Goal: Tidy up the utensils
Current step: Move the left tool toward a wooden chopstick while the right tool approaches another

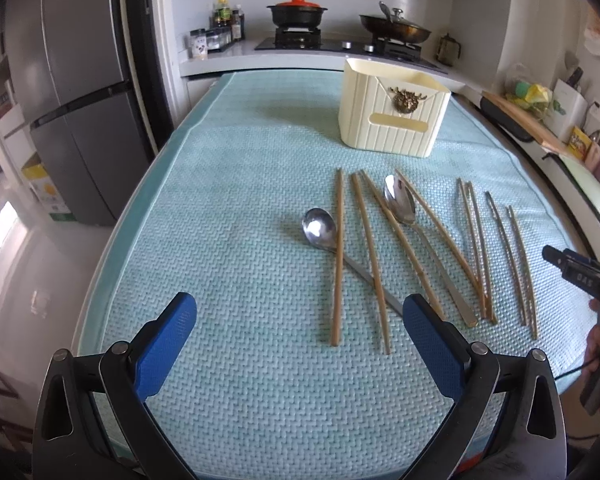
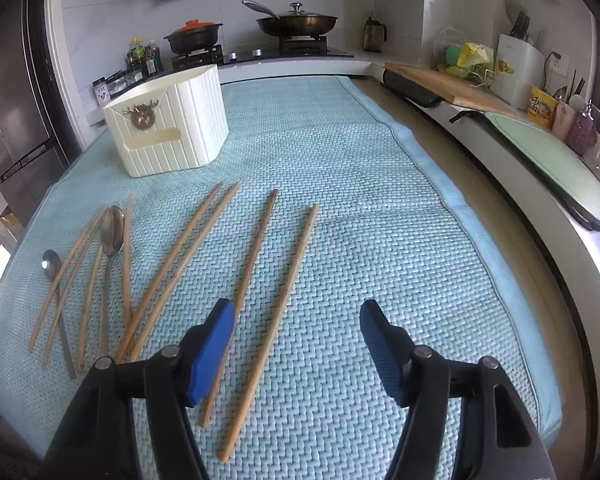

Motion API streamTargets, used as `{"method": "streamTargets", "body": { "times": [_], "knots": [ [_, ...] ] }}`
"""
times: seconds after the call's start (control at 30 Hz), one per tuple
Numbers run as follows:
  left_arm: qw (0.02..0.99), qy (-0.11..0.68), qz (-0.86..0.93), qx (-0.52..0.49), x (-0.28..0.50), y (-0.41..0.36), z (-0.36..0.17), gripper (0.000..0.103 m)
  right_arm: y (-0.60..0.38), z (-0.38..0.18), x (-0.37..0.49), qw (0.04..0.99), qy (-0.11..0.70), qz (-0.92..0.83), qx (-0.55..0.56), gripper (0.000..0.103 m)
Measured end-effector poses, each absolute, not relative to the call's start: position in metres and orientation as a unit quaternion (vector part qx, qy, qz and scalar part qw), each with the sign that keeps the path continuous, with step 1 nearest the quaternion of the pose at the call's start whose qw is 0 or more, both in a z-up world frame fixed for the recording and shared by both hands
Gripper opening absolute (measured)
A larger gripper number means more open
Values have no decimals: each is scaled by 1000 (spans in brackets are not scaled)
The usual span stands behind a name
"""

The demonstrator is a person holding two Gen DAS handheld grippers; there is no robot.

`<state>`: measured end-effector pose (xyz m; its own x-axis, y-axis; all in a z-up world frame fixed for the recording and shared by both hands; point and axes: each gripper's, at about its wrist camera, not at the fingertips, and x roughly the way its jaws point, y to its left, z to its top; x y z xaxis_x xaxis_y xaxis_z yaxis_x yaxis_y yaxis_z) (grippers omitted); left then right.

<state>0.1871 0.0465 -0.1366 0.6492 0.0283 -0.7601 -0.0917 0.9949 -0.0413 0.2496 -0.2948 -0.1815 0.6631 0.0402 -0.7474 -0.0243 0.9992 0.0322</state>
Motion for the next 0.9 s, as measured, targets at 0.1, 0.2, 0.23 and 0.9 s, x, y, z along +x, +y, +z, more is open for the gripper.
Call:
{"method": "streamTargets", "body": {
  "times": [0.1,0.2,0.23,0.9],
  "knots": [
    [903,427,26,-43,194,50,-141,102,-291,-196,272,904,428,14,12,48],
    [899,436,20,-42,201,52,-145,103,-288,-209,292,895,445,12,4,46],
    [897,440,19,-40,205,52,-146,103,-288,-213,297,891,453,15,8,40],
    [877,478,12,38,346,39,-179,97,-293,-220,338,907,420,-3,-14,38]
  ]
}}
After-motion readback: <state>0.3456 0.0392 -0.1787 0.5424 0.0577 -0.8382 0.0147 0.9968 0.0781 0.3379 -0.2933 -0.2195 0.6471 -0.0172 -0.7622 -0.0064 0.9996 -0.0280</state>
